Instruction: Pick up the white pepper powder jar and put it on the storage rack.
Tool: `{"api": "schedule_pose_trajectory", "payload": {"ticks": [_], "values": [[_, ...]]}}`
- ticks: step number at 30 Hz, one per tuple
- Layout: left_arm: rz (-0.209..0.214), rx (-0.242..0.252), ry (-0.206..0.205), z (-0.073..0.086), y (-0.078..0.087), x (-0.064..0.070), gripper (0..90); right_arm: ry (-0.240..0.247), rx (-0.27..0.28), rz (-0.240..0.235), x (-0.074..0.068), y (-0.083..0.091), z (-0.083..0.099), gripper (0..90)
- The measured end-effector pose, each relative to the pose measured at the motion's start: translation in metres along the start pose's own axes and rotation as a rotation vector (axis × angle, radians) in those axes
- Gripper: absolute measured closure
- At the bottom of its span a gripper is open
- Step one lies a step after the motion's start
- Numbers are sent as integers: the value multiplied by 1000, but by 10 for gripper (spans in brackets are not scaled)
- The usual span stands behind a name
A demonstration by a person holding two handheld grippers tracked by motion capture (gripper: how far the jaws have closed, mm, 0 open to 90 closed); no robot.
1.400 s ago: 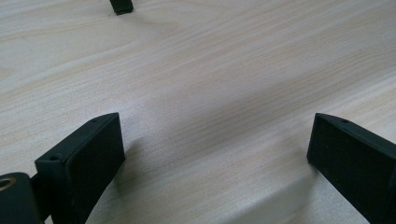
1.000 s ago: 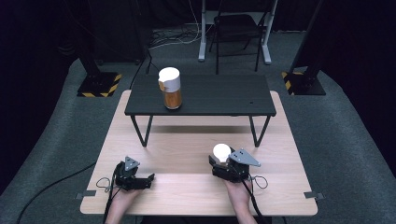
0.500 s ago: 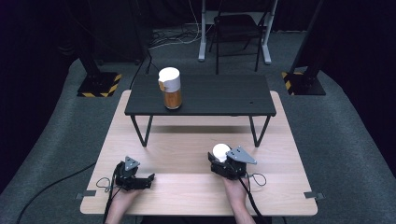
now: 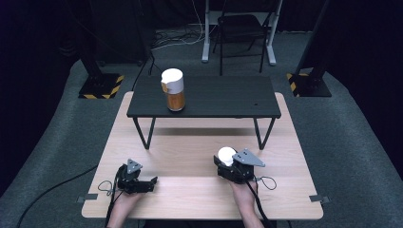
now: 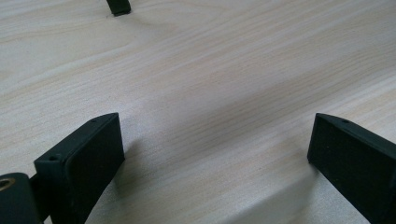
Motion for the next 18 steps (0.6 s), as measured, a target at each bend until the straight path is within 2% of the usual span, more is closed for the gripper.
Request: {"api": "schedule_pose_trajectory", "payload": {"ticks": [12, 18], "values": [[0, 0, 1, 0, 0, 0, 31, 2, -6, -29, 10, 22, -31, 289], [0, 0, 0, 0, 0, 0, 31, -3, -5, -24, 18, 30, -41, 289]]}}
Point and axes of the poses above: each handheld gripper's, and its own axes: y roughly backward along the jaws, z roughly out of its underside, x roughly to its right, the point moved 9 cm from there along -y, roughly forward along the jaws
